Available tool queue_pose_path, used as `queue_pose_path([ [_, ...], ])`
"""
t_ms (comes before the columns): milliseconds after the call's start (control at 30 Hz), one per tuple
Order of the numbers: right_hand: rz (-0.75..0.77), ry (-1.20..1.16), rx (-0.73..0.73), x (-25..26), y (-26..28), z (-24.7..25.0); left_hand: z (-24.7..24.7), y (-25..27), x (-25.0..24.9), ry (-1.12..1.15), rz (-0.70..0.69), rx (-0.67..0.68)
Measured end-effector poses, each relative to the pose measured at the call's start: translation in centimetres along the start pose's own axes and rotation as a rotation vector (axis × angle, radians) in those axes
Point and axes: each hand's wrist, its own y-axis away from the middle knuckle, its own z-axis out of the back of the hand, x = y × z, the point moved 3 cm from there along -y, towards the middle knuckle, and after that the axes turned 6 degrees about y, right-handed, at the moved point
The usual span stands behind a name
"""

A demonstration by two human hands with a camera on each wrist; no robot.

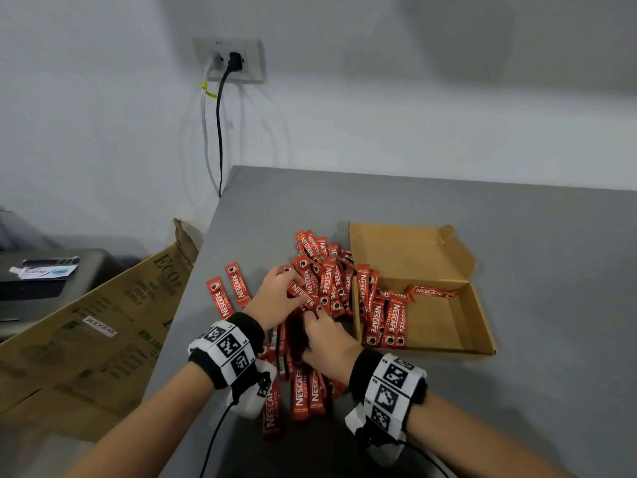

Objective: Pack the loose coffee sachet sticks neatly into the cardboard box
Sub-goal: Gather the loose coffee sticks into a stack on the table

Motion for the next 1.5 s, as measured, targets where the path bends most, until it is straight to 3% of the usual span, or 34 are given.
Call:
queue_pose_path([
  [167,0.047,-0.113,-0.186,-1.3,1.8,4.5,-0.1,0.0,0.3,-0.003,0.003,-0.01],
  [367,-0.164,-0.058,-0.332,-7.5,2.3,7.9,-0.2,0.1,0.4,0.003,-0.017,0.0],
  [533,-0.234,0.058,-0.28,-8.9,2.4,7.1,-0.5,0.3,0.0,-0.006,-0.034,-0.022],
  [700,-0.252,0.135,-0.322,-8.9,2.6,7.5,-0.5,0.9,-0.6,-0.009,-0.092,-0.013],
  [800,-0.171,0.152,-0.358,-8.0,3.4,7.8,0.0,1.6,-1.2,-0.097,-0.145,-0.005],
  [900,-0.063,0.192,-0.191,-6.7,4.6,6.0,1.0,2.8,-1.5,-0.204,-0.197,-0.064],
  [1000,-0.047,0.266,-0.037,-6.6,5.1,3.6,2.1,3.8,-0.3,-0.314,-0.131,-0.13],
  [1133,0.003,0.296,-0.099,-7.0,4.3,3.1,2.7,4.5,1.5,-0.355,-0.015,-0.086],
  [1267,0.032,0.316,-0.153,-6.9,3.2,3.6,2.0,3.8,1.6,-0.335,-0.1,-0.012],
  [1500,0.037,0.371,-0.148,-7.4,2.1,4.6,1.5,2.3,2.0,-0.338,-0.115,-0.065],
])
